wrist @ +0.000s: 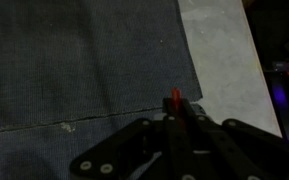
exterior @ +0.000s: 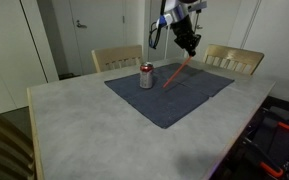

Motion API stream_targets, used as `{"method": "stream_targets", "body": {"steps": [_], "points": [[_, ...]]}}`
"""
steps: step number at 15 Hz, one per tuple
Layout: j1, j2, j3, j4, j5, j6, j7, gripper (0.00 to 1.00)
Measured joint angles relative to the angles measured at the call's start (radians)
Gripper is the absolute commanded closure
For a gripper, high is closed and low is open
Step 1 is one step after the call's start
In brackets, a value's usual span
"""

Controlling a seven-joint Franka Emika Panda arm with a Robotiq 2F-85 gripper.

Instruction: Put the straw in the soda can

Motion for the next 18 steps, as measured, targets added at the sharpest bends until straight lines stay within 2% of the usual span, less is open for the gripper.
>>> {"method": "stream_targets", "body": {"steps": [9,18], "points": [[0.052,-0.091,0.044,0.032,-0.178,-0.192,0.151,0.98],[0.08,-0.136,0.096,0.03,-0.434,-0.192,0.38,0.98]]}}
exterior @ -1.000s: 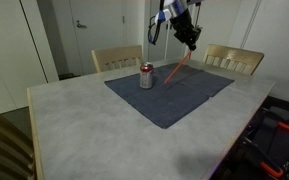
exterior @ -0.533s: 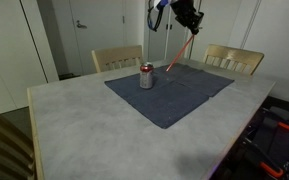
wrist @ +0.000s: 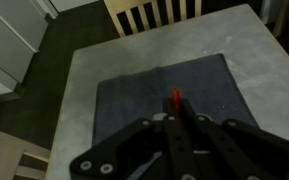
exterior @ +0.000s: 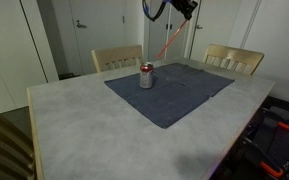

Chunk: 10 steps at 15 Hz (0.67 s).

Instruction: Put the straw in the soda can

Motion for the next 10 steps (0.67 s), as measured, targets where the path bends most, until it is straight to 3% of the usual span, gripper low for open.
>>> {"method": "stream_targets", "body": {"steps": [4,10], "points": [[0.006,0.003,0.011,-0.006,-0.063,0.035,0.067,0.98],[0.008,0.007,0.019,-0.019,-0.064,0.078,0.074,0.98]]}}
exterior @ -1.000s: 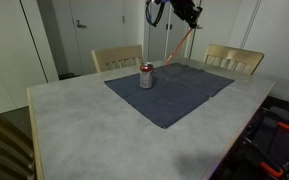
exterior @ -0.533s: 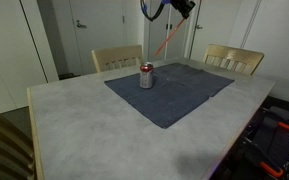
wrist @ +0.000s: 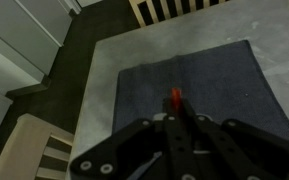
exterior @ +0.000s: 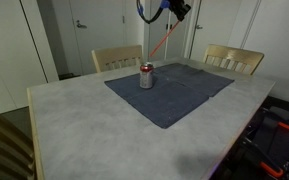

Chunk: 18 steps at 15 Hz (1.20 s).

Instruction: Put the straw in the soda can

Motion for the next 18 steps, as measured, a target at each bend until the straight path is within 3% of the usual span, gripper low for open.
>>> {"method": "stream_targets", "body": {"steps": [18], "points": [[-0.004,0.081,0.0,-0.002,0.001,0.056,-0.005,0.98]]}}
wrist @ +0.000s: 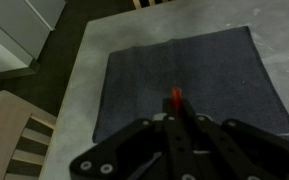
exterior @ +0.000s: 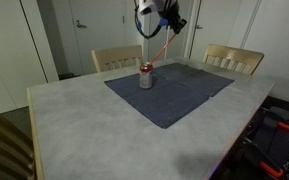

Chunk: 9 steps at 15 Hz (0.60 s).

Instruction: Put the straw in the soda can

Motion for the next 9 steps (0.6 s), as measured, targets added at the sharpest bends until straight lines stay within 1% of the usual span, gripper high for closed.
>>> {"method": "stream_targets", "body": {"steps": [6,9], "points": [[0.009,0.04,0.005,0.051,0.0,-0.011,-0.052,0.98],[0.018,0.046,0.007,0.068,0.0,-0.066,-0.055,0.98]]}}
